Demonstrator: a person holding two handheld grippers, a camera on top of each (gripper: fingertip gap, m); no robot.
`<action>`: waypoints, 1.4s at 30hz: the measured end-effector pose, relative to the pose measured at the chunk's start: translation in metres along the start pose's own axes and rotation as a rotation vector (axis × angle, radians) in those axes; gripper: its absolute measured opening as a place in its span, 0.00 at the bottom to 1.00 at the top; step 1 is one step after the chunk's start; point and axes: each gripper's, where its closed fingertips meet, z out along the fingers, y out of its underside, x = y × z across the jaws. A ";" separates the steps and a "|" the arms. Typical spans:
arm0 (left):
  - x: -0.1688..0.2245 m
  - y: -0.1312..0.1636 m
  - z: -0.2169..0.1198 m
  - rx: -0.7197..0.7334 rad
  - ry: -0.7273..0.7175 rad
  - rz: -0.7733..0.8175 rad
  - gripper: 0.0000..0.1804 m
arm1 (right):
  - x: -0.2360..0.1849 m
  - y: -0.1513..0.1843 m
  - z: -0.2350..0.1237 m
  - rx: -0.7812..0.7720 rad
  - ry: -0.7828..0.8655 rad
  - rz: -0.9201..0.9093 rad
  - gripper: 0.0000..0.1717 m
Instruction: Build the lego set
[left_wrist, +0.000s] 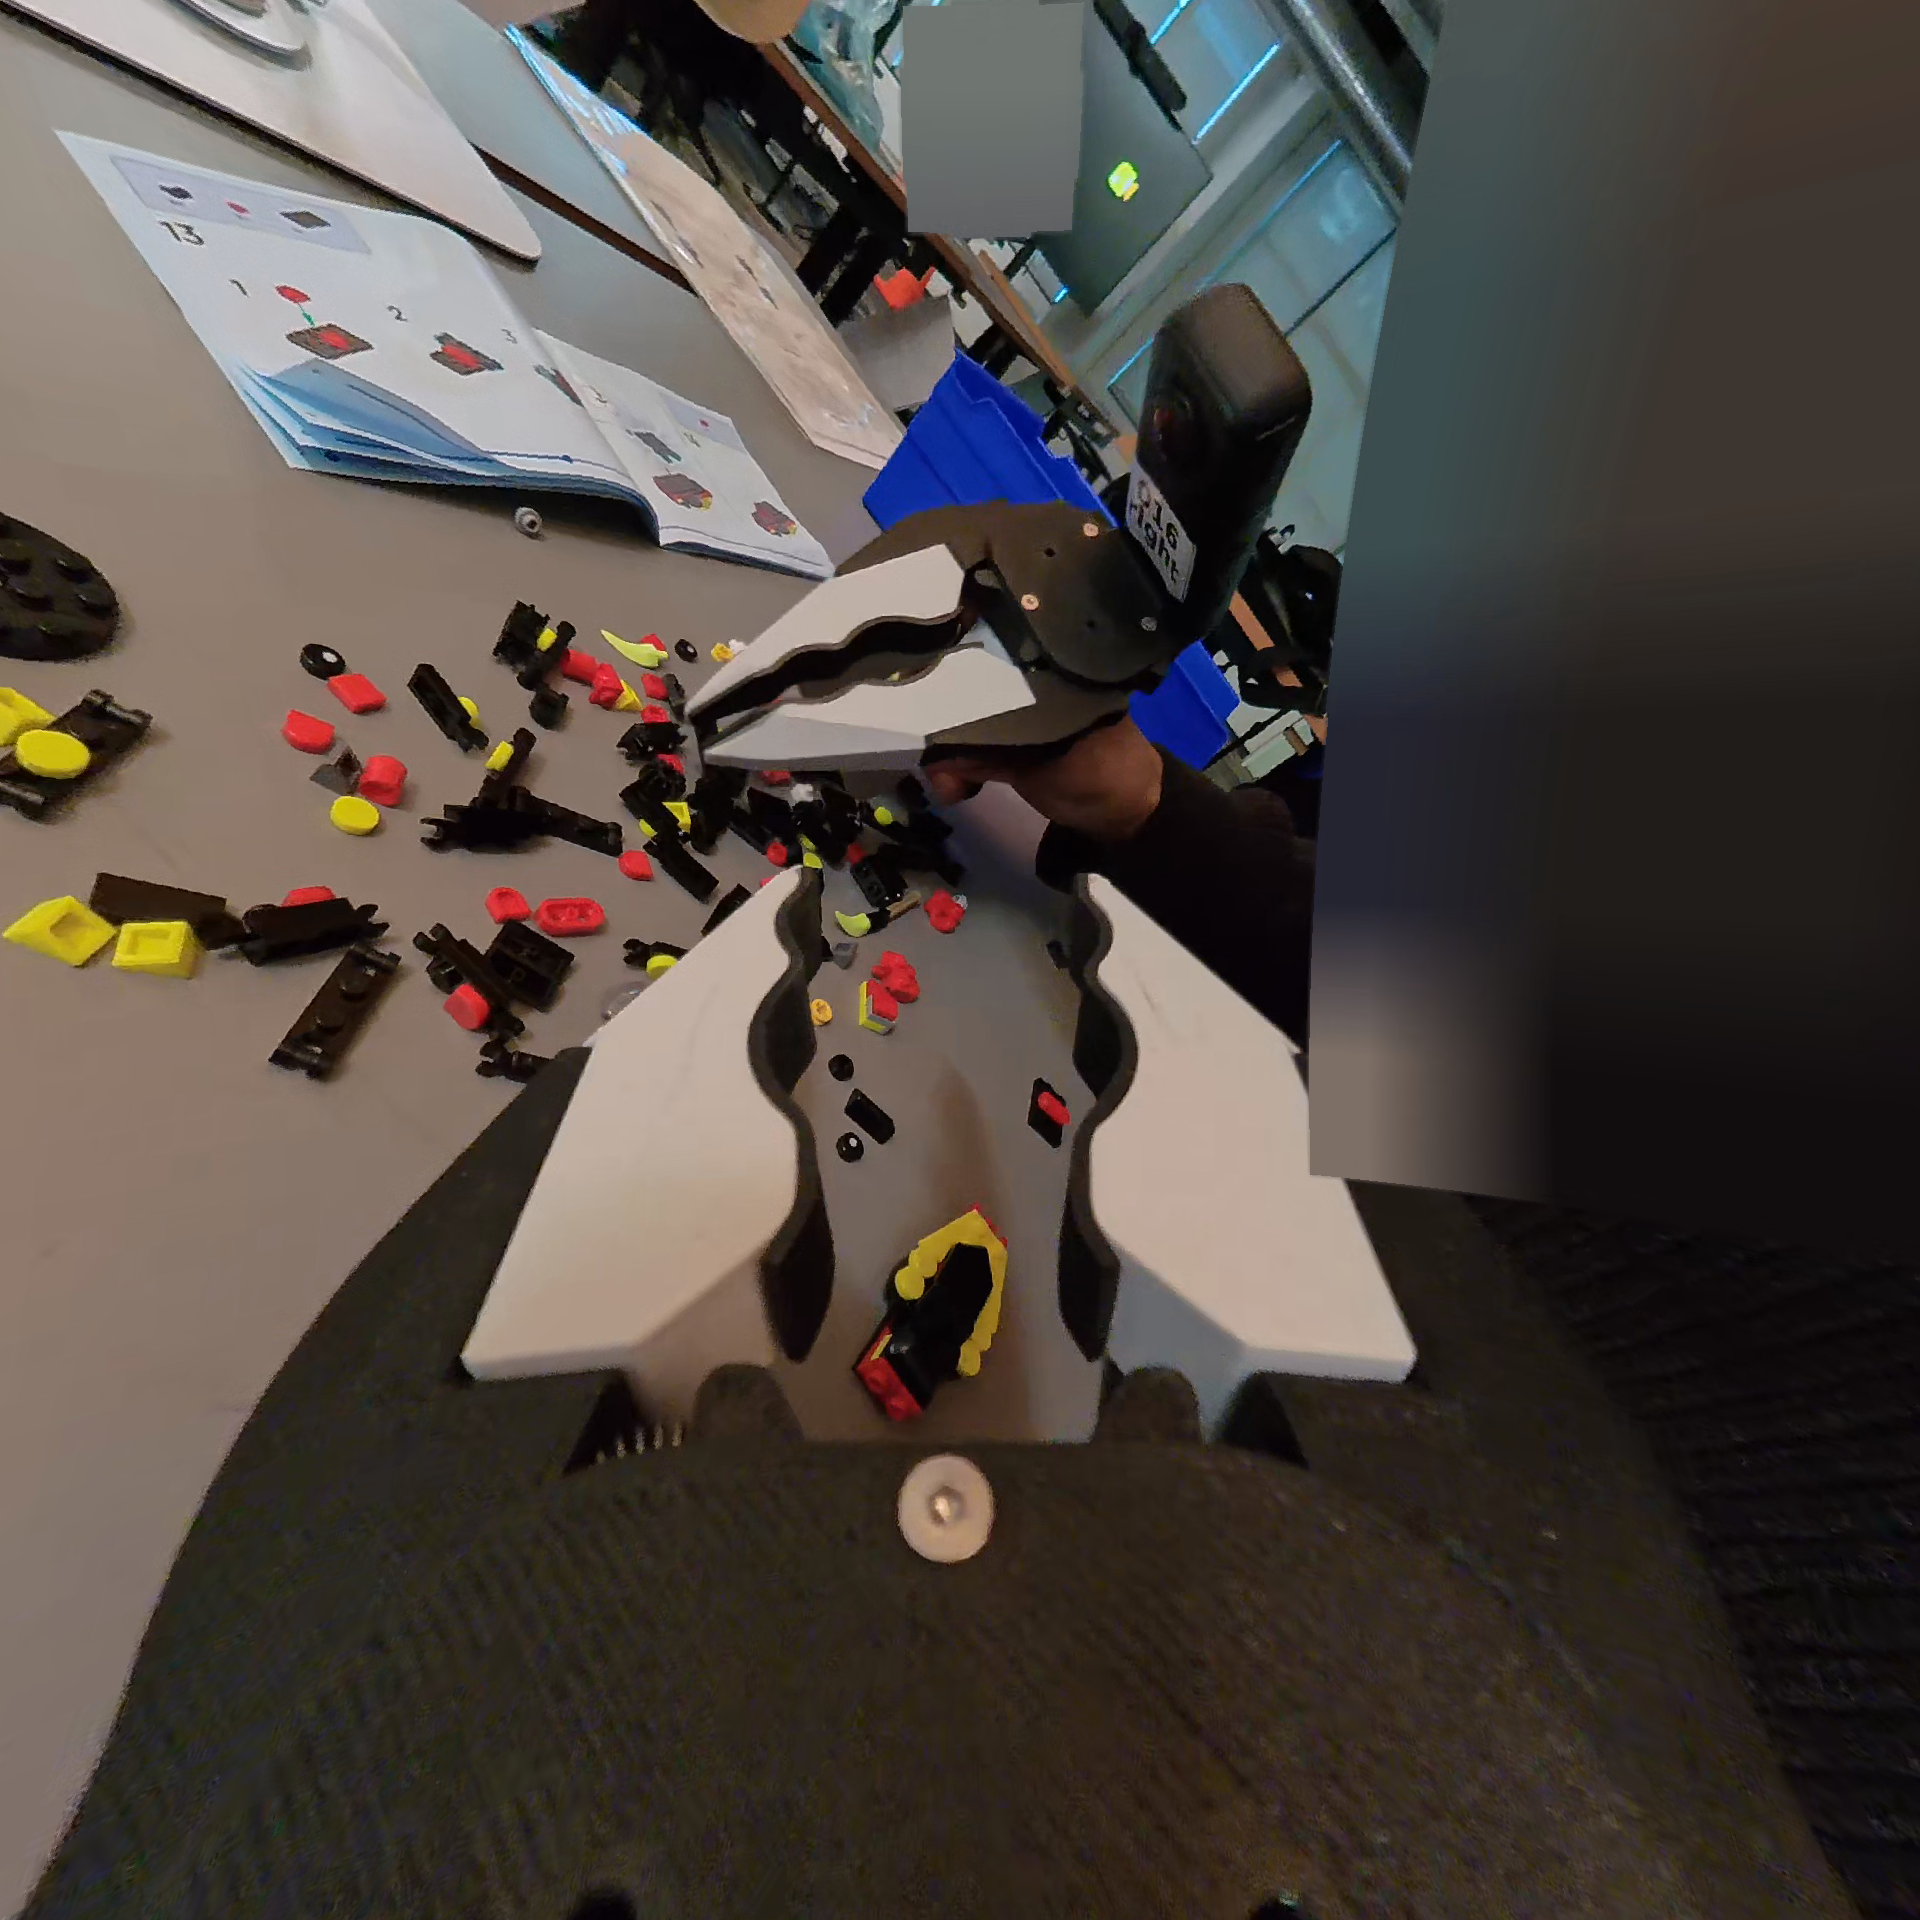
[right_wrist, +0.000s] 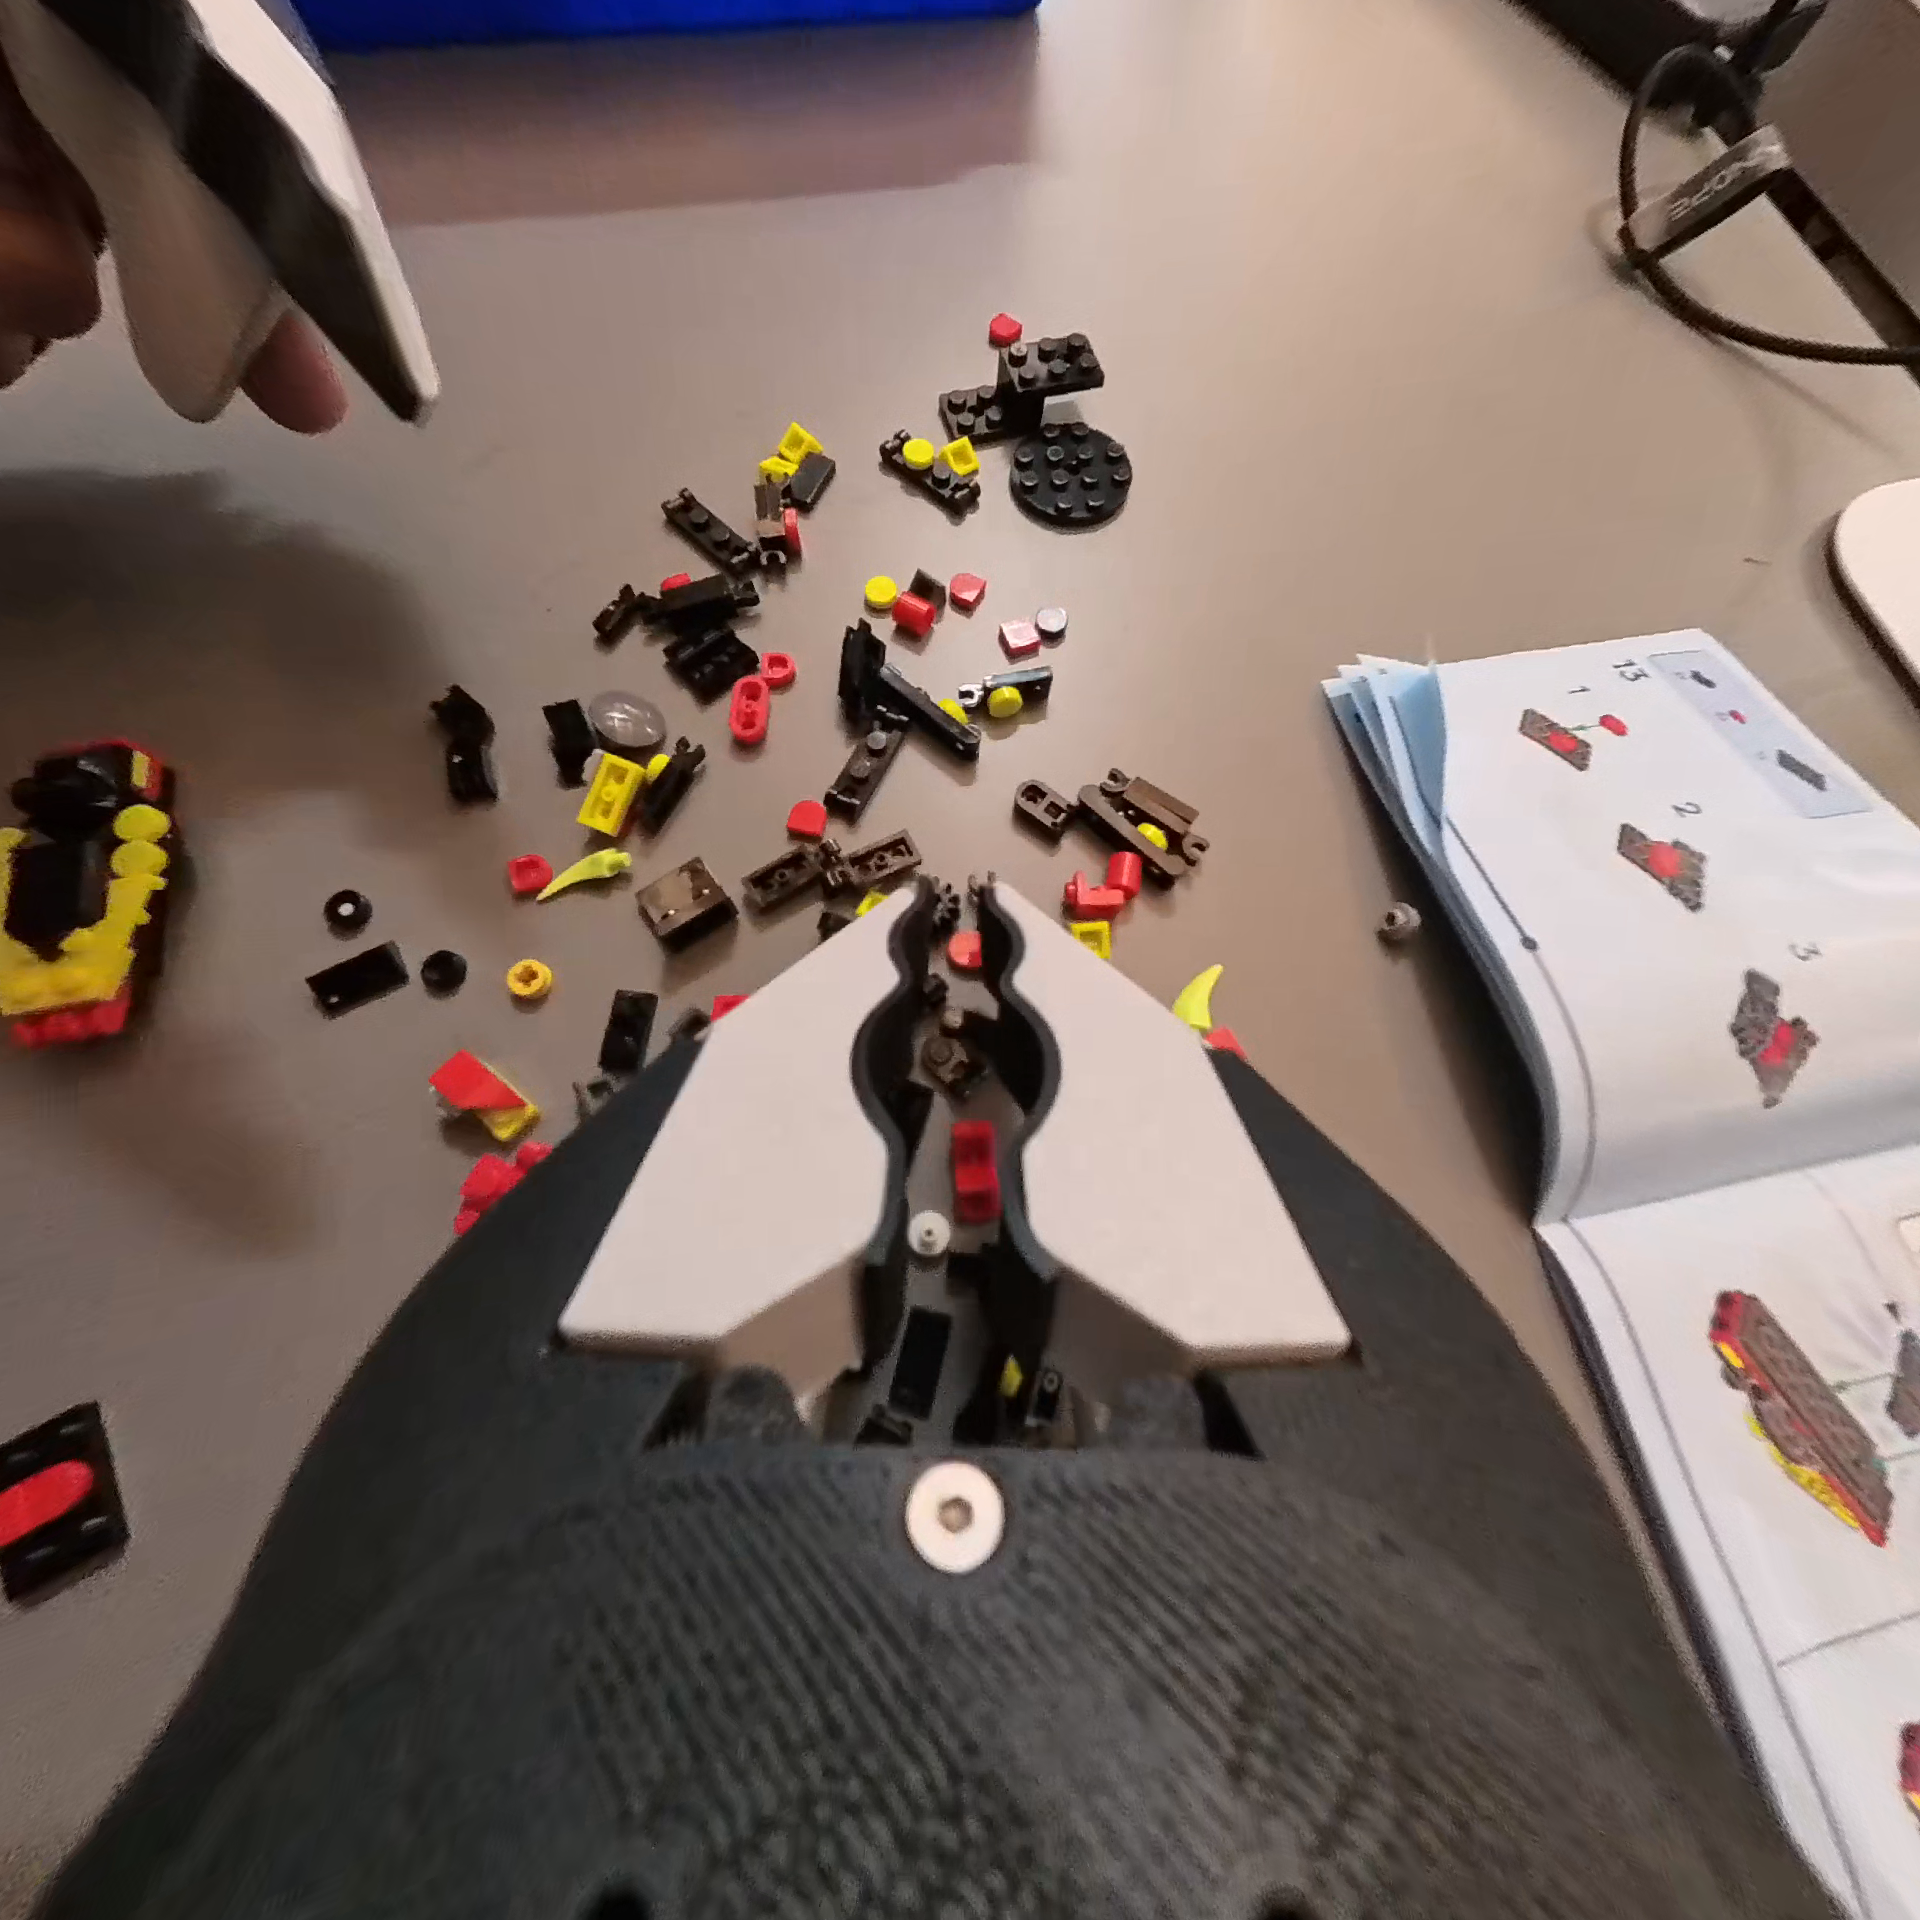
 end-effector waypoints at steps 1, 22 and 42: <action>0.000 0.000 0.000 0.000 0.000 -0.003 0.25 | -0.002 -0.002 -0.002 0.015 -0.015 0.009 0.04; -0.005 0.019 0.010 -0.124 -0.094 0.153 0.26 | -0.023 0.004 0.002 -0.035 -0.044 -0.120 0.02; -0.002 0.022 0.012 -0.142 -0.114 0.209 0.25 | -0.004 0.015 -0.079 0.031 0.127 0.068 0.00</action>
